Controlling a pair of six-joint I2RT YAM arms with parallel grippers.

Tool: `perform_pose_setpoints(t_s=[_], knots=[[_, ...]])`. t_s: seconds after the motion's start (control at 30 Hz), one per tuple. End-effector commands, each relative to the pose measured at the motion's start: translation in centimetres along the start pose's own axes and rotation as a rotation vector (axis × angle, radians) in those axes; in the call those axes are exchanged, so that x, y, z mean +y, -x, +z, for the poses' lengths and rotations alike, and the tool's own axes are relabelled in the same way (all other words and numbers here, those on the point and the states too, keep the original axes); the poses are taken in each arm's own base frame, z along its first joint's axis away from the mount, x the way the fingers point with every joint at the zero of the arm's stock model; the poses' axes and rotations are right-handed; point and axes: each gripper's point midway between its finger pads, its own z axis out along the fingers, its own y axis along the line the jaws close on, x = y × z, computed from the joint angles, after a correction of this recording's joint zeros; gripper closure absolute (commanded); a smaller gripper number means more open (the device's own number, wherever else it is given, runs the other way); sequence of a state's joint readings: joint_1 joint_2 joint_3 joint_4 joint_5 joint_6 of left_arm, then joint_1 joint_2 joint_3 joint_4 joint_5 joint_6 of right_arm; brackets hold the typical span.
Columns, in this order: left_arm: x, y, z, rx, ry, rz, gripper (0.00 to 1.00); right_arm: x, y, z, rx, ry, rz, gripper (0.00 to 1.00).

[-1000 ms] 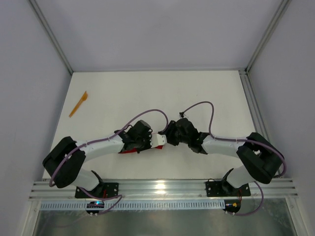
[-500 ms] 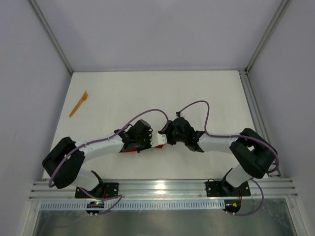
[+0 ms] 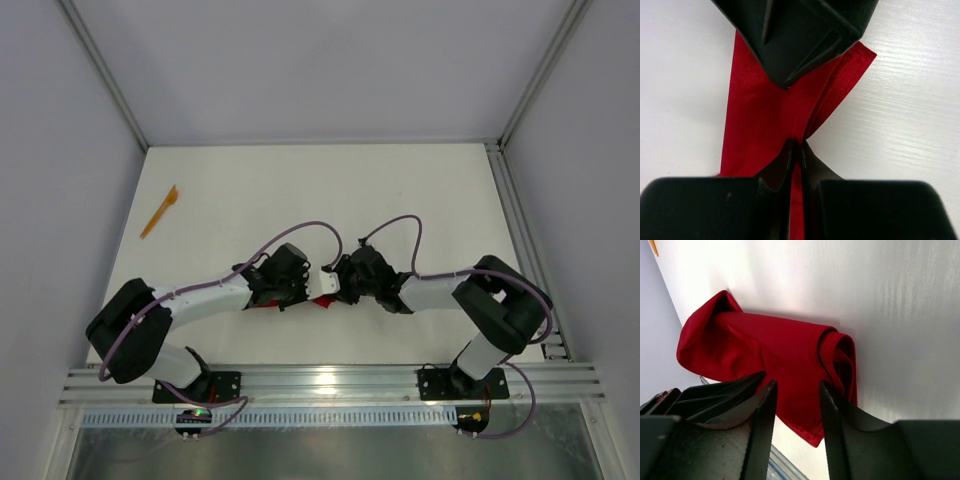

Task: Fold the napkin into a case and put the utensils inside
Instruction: Smooth out the smaller rectangle-folded napkin.

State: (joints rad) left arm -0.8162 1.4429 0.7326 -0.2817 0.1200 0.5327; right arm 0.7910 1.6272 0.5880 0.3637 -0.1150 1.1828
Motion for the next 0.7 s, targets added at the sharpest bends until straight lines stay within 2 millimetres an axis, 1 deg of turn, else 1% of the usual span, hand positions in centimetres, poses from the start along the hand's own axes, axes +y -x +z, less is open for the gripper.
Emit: perform_pose_setpoints(t_s=[0.0,0.1,0.13,0.17,0.2,0.23,0.3,0.37,0.47,0.67], knots=[[0.9,1.6,-0.5,-0.048,0.023,-0.006,0.97,0.9,0.3,-0.9,-0.011,0.007,-0.030,0.55],[0.7,2.2,-0.7,-0.073,0.015,-0.017,0.97,0.4,-0.4,-0.1,0.021,0.009,0.013,0.55],[0.7,2.5,-0.9,-0.085,0.012,-0.019,0.97,1.0,-0.7,0.2,0.042,0.043,0.029,0.55],[0.6,2.6,-1.0,-0.089,0.012,-0.035,0.97,0.2,-1.2,0.9,0.063,0.029,0.050,0.55],[0.7,3.0,-1.1,-0.099,0.010,-0.040,0.97,0.1,-1.4,1.0,0.070,0.032,0.084,0.55],[0.8,3.3,-1.4,-0.108,0.015,-0.046,0.98,0.5,-1.4,1.1,0.068,0.052,0.091,0.54],[1.0,3.8,-1.7,-0.126,0.025,-0.062,1.00,0.5,-1.3,1.2,0.060,0.048,0.095,0.54],[1.0,4.0,-2.0,-0.138,0.027,-0.062,1.00,0.8,-0.8,1.0,0.041,0.047,0.085,0.51],[0.7,4.2,-1.9,-0.143,0.008,-0.060,1.00,1.6,-0.4,0.8,0.031,0.068,0.076,0.48],[0.5,4.7,-1.9,-0.164,-0.010,-0.066,1.00,3.1,-0.4,1.7,0.048,0.126,0.117,0.48]])
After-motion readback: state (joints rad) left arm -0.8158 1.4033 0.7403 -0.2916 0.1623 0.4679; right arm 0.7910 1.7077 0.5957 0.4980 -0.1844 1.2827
